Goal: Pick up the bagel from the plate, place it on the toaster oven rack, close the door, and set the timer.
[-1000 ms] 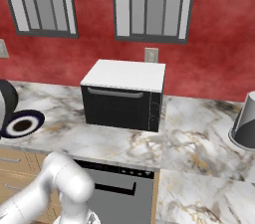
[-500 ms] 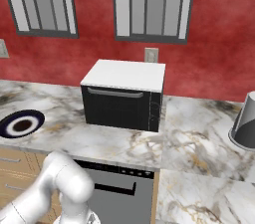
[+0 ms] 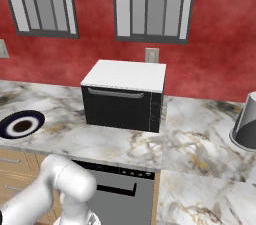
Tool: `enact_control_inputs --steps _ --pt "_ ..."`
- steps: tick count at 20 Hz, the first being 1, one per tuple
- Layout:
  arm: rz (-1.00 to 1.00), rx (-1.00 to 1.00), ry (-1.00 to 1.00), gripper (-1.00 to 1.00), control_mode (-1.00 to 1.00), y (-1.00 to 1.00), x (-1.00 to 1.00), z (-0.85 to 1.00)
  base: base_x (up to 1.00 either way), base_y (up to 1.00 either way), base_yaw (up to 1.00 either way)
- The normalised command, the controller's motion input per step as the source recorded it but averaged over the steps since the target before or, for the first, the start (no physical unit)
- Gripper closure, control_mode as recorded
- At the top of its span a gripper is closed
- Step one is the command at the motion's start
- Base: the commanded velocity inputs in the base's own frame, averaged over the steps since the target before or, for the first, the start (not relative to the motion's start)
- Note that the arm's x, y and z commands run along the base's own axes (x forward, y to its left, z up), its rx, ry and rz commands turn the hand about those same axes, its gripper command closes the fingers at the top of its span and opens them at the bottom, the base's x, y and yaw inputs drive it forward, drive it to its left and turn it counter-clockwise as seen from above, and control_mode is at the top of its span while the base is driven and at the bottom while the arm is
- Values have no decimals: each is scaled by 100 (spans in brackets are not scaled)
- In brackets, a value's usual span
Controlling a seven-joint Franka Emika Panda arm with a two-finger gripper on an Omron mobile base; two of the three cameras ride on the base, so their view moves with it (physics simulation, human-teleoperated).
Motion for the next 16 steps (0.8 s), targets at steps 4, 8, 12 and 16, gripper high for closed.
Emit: enact_control_inputs --steps 4,8,12,16 --pt "40 40 32 -100 -100 0 26 -27 0 0 0" --pt "37 53 53 -100 -100 -1 16 -24 0 0 0" --pt "27 63 81 -100 -100 -28 6 -41 0 0 0" --pt "6 31 81 -100 -100 -49 5 -77 0 0 0"
